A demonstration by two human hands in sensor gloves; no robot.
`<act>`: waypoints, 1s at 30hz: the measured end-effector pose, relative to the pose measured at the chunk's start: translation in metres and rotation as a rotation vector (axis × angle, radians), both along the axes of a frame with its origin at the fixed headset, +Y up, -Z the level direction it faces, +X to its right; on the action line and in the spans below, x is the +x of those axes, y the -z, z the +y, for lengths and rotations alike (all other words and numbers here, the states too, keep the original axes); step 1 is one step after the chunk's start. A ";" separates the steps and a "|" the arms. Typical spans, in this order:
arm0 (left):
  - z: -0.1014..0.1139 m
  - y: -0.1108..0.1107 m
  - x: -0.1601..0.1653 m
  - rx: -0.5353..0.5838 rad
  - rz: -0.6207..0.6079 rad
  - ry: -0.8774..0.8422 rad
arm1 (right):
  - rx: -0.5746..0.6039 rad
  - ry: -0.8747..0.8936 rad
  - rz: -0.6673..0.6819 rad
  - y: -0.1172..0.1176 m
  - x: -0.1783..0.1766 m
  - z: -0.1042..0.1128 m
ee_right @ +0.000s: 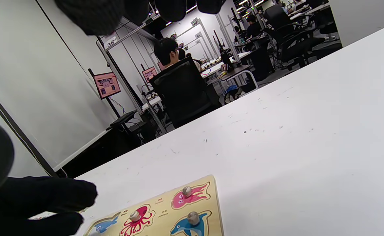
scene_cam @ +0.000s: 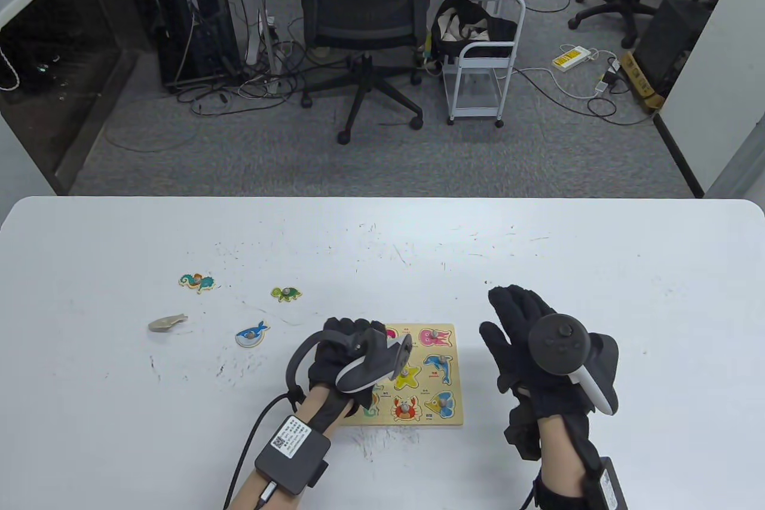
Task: Fit puzzle pieces into frame
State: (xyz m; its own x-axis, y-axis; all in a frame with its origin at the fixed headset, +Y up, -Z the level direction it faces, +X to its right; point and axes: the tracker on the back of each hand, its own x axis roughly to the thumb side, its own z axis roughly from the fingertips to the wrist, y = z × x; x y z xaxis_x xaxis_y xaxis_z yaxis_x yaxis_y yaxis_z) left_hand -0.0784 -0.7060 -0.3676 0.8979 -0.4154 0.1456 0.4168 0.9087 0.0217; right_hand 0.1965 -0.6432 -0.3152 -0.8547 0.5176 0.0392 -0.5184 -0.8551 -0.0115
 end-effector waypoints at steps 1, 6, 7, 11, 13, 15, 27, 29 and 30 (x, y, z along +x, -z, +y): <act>0.004 0.003 -0.010 0.007 0.029 0.005 | 0.000 0.000 0.000 0.000 0.000 0.000; 0.022 0.015 -0.062 0.015 0.168 -0.032 | 0.001 0.004 -0.001 -0.001 0.001 0.000; 0.024 0.017 -0.073 0.012 0.201 -0.042 | 0.002 0.007 -0.002 -0.001 0.002 0.000; 0.026 0.025 -0.108 0.001 0.301 -0.034 | 0.003 0.009 -0.004 -0.001 0.003 0.000; 0.022 0.029 -0.124 -0.020 0.350 -0.059 | 0.001 0.007 -0.004 0.000 0.003 -0.001; 0.015 0.032 -0.133 -0.038 0.384 -0.079 | -0.004 0.003 -0.003 0.000 0.003 -0.001; -0.038 0.051 -0.155 -0.106 0.465 -0.060 | -0.028 -0.008 -0.006 0.002 0.002 -0.004; -0.044 0.054 -0.158 -0.110 0.482 -0.079 | -0.032 -0.008 -0.006 0.002 0.002 -0.004; -0.047 0.055 -0.160 -0.113 0.488 -0.073 | -0.033 -0.008 -0.007 0.002 0.002 -0.004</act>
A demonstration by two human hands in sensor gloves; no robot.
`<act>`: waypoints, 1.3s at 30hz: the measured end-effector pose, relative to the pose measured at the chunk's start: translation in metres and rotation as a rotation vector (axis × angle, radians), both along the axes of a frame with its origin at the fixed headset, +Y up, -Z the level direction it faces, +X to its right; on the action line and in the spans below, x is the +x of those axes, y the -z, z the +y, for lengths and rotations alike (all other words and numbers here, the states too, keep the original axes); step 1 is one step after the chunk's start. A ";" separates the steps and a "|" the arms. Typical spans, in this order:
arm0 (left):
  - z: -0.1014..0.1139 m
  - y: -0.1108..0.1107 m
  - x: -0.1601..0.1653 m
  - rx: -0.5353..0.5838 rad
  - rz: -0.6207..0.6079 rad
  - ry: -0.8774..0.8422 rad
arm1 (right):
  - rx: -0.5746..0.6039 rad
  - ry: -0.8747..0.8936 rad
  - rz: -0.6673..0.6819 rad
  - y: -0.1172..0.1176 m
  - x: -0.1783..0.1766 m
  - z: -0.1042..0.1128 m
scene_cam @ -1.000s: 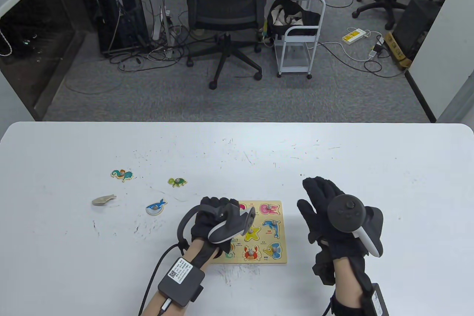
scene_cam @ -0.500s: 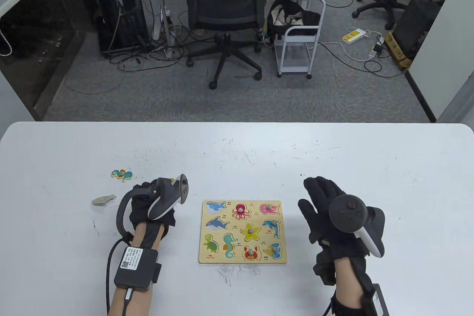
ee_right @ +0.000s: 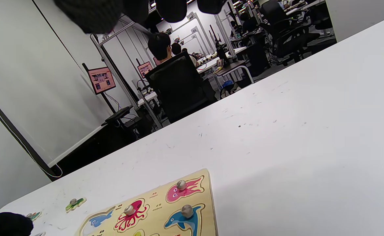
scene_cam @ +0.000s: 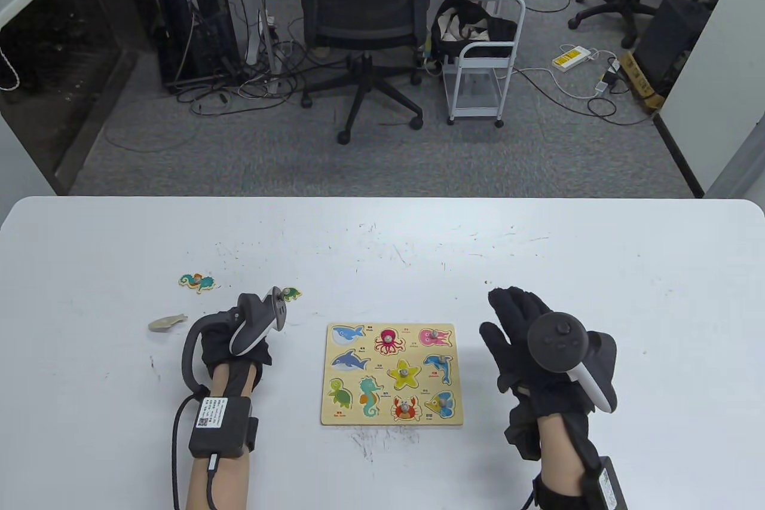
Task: Fit puzzle pieces into frame
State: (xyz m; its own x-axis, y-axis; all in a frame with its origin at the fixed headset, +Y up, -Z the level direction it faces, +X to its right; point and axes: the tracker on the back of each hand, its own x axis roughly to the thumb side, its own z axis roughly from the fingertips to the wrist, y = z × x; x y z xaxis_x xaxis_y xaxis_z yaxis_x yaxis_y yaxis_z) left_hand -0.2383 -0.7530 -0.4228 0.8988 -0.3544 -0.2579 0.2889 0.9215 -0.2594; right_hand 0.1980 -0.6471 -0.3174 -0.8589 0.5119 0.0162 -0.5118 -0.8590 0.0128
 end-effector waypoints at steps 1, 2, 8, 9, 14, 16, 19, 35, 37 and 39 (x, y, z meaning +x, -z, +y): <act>-0.002 0.000 -0.001 -0.004 0.002 0.004 | -0.001 0.000 0.000 0.000 0.000 0.000; -0.004 0.001 -0.002 -0.012 0.003 0.007 | -0.003 0.000 -0.001 0.000 0.000 0.000; -0.013 0.003 -0.003 0.020 -0.013 0.016 | -0.009 -0.004 -0.002 0.001 -0.001 -0.001; -0.014 0.002 -0.003 0.028 -0.020 0.023 | -0.009 -0.006 -0.002 0.001 -0.001 -0.001; -0.018 0.002 0.001 0.045 -0.038 0.072 | -0.008 -0.013 0.001 0.002 -0.002 -0.001; -0.019 0.003 0.002 0.047 -0.039 0.078 | -0.008 -0.014 0.002 0.002 -0.002 -0.001; -0.018 0.002 0.002 0.050 -0.050 0.084 | -0.007 -0.012 0.002 0.002 -0.002 -0.001; 0.023 -0.008 0.032 0.138 -0.180 0.046 | -0.004 -0.007 0.006 0.002 -0.002 -0.001; 0.028 -0.008 0.041 0.148 -0.203 0.040 | -0.003 -0.007 0.005 0.002 -0.002 -0.001; 0.032 -0.009 0.054 0.157 -0.230 0.041 | -0.002 -0.005 0.006 0.002 -0.001 -0.001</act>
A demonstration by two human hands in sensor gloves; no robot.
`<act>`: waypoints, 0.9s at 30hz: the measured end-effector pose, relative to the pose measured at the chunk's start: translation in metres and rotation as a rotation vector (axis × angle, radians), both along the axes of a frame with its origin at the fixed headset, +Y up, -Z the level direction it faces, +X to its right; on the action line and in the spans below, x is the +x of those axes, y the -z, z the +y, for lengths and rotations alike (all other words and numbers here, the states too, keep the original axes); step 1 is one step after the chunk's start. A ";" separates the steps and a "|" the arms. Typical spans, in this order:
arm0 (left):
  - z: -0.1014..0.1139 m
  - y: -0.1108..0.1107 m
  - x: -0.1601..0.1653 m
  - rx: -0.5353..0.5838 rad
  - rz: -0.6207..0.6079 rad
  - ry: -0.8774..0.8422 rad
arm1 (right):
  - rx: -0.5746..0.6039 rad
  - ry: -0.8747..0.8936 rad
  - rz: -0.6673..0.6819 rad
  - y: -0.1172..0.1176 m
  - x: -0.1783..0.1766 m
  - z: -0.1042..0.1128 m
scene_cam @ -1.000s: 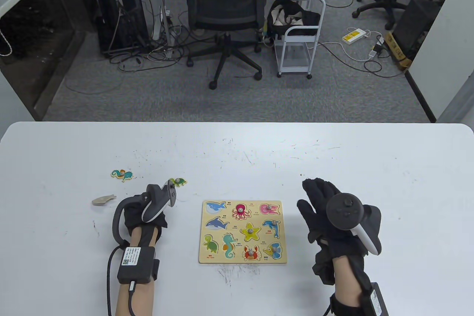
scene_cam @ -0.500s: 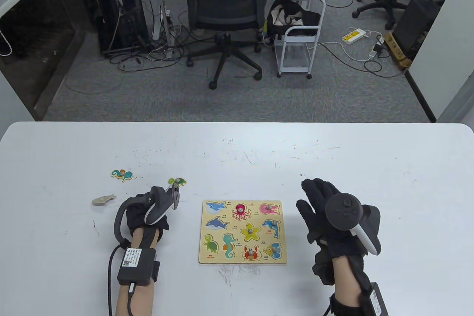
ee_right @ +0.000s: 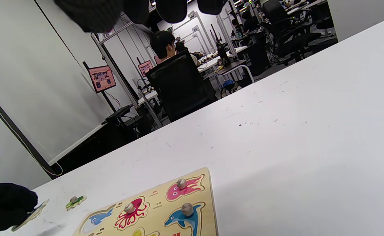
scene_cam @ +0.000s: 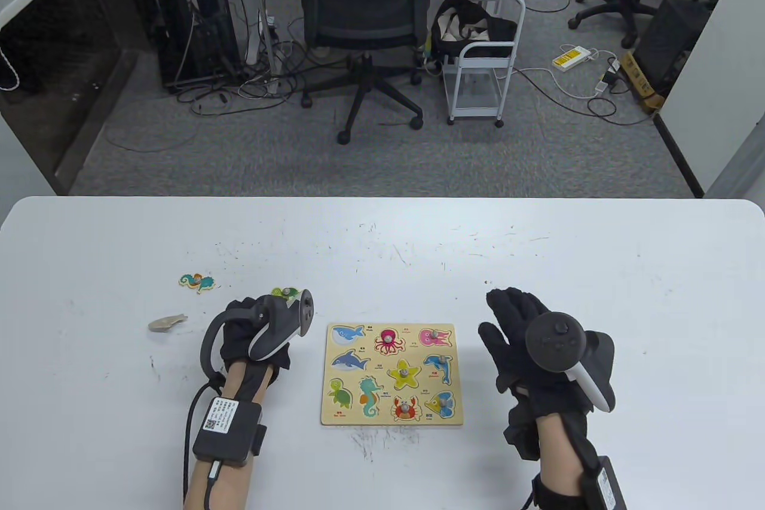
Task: Fit puzzle pieces into frame
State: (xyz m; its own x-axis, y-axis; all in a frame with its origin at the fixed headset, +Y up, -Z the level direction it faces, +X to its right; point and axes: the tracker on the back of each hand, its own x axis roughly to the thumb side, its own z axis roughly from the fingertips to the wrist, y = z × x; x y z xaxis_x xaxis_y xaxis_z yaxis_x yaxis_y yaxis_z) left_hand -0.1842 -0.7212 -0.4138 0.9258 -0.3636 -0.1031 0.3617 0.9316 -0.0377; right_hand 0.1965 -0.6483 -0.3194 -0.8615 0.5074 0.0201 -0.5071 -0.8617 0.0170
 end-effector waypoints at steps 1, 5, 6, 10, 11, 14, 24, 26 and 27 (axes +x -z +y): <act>0.001 0.000 0.004 0.002 -0.007 0.001 | 0.000 0.000 0.000 0.000 0.000 0.000; 0.003 0.000 0.028 0.011 -0.065 0.011 | 0.001 0.001 0.000 0.000 0.000 0.000; 0.003 0.000 0.032 0.011 -0.075 0.013 | 0.001 0.001 0.000 0.000 0.000 0.000; 0.000 -0.001 0.052 0.005 -0.125 0.023 | 0.001 0.001 0.000 0.000 0.000 0.000; -0.001 -0.001 0.057 0.004 -0.138 0.027 | 0.001 0.001 0.000 0.000 0.000 0.000; -0.006 -0.001 0.069 -0.007 -0.162 0.041 | 0.001 0.001 0.000 0.000 0.000 0.000; -0.023 0.001 0.096 -0.047 -0.201 0.084 | -0.001 0.003 0.005 0.000 0.000 0.000; -0.024 0.001 0.098 -0.052 -0.203 0.096 | -0.001 0.002 0.005 0.000 0.000 0.000; -0.026 0.001 0.099 -0.056 -0.205 0.101 | -0.001 0.002 0.005 0.000 0.000 0.000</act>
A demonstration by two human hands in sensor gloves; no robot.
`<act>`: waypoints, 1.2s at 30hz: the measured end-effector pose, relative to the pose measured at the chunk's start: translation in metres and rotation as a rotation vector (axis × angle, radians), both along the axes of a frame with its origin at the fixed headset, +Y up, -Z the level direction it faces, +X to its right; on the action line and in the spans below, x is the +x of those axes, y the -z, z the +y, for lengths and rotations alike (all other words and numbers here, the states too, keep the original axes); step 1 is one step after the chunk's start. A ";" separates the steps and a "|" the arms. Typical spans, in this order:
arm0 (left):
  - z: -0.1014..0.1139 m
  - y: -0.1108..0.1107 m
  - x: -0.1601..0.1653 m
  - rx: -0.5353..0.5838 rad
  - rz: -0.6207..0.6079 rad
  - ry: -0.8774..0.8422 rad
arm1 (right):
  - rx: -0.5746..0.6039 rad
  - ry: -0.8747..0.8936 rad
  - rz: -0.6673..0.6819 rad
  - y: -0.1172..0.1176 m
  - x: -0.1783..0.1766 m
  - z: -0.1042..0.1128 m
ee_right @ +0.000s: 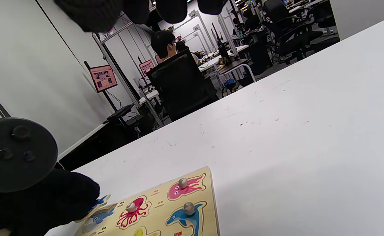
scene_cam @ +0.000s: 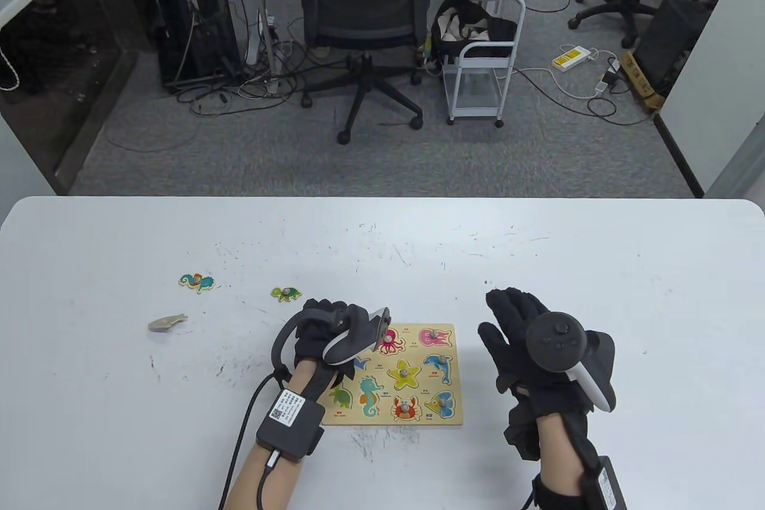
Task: Fit puzzle pieces into frame
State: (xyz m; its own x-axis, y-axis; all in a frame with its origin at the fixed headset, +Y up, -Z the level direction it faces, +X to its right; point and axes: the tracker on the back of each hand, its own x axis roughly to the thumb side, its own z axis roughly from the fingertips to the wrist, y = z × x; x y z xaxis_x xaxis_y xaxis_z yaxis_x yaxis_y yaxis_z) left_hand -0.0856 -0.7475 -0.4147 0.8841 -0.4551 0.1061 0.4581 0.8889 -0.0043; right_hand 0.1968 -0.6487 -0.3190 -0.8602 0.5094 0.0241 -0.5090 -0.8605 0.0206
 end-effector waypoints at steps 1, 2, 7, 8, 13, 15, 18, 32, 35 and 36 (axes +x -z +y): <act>-0.002 0.001 0.001 -0.002 -0.002 0.003 | 0.000 0.000 0.000 0.000 0.000 0.000; -0.003 0.001 0.002 -0.004 -0.005 0.004 | 0.000 0.000 0.000 0.000 0.000 0.000; -0.004 -0.002 0.004 -0.010 -0.006 0.033 | 0.000 0.000 0.000 0.000 0.000 0.000; -0.004 -0.002 0.004 -0.012 -0.004 0.037 | 0.000 0.000 0.000 0.000 0.000 0.000; -0.003 -0.003 0.003 -0.016 0.000 0.037 | 0.000 0.000 0.000 0.000 0.000 0.000; -0.001 -0.004 0.004 -0.020 0.000 0.040 | 0.000 0.000 0.000 0.000 0.000 0.000; 0.003 -0.006 0.004 -0.024 0.002 0.048 | 0.000 0.000 0.000 0.000 0.000 0.000; 0.006 -0.009 0.005 -0.026 0.002 0.050 | -0.010 -0.003 0.003 0.000 0.000 0.000; 0.007 -0.009 0.005 -0.037 0.003 0.058 | -0.010 -0.003 0.003 0.000 -0.001 0.000; 0.007 -0.009 0.005 -0.038 0.004 0.062 | -0.010 -0.003 0.003 0.000 -0.001 0.000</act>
State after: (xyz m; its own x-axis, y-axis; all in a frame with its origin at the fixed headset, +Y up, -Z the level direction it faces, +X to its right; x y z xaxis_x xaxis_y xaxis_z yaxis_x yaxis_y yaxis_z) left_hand -0.0804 -0.7406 -0.4057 0.8547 -0.5049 0.1209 0.5124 0.8578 -0.0400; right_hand 0.1962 -0.6488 -0.3194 -0.8617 0.5070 0.0213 -0.5063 -0.8618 0.0311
